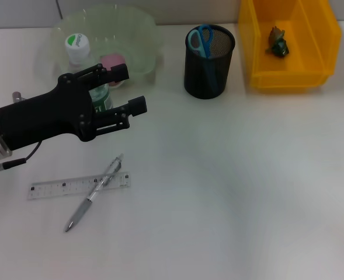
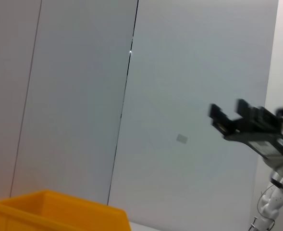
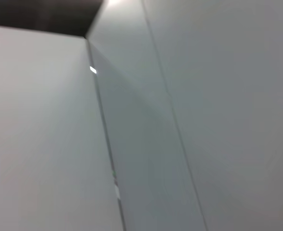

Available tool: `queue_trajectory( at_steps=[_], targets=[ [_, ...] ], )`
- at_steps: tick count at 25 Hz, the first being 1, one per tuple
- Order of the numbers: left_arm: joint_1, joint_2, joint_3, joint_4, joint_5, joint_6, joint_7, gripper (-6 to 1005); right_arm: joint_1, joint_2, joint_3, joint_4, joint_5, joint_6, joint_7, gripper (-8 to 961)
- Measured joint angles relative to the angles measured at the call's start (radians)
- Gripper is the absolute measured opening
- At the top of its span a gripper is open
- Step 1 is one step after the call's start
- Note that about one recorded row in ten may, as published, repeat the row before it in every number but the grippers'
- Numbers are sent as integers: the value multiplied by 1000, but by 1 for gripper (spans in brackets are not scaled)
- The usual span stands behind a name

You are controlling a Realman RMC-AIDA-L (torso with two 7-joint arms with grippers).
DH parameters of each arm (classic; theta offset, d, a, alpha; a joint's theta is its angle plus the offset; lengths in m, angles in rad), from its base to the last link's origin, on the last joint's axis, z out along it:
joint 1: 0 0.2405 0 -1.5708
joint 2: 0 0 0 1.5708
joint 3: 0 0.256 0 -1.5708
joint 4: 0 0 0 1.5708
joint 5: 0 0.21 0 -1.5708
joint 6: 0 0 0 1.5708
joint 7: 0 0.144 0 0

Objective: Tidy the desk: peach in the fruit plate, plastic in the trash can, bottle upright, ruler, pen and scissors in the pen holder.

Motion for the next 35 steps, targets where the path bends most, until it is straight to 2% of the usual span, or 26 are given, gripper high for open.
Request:
queue_trajectory(
  at_steps=[1,5,10,14,15,17,20,26,31,32,34,35],
  targets=[
    [-1,0,0,-1,0,0,0,792,0,0,0,0,0,0,0,501],
    [-4,0,1,-5,0,0,0,792,-42,-13,17,150,-25,-127,-131,502],
    [-6,0,2,-6,4,0,0,792,-77,-6,18,227,-105,-141,-182,503],
    [-7,5,46,24,10,-19,-13,792,-80,-5,19,265,-139,-132,-193,504],
    [2,3,50,103,9,-28,-54,792,-78,-5,19,285,-145,-121,-196,504],
    [4,2,51,124,10,-30,-70,792,-76,-5,19,292,-145,-114,-196,504],
    [2,3,55,225,24,-61,-204,792,-72,-5,20,312,-146,-86,-197,505],
    [-4,-1,69,295,72,-88,-279,791,-63,-3,21,334,-146,-63,-198,506],
    [12,0,135,380,85,-103,-294,788,-54,-2,21,345,-145,-61,-197,507],
    [28,1,150,481,87,-112,-358,787,-51,-2,21,347,-145,-58,-196,507],
    [35,0,157,524,87,-128,-406,786,-48,-2,21,350,-145,-52,-194,508],
    [44,1,181,572,87,-172,-497,785,-48,1,21,353,-146,-47,-192,508]
  ],
)
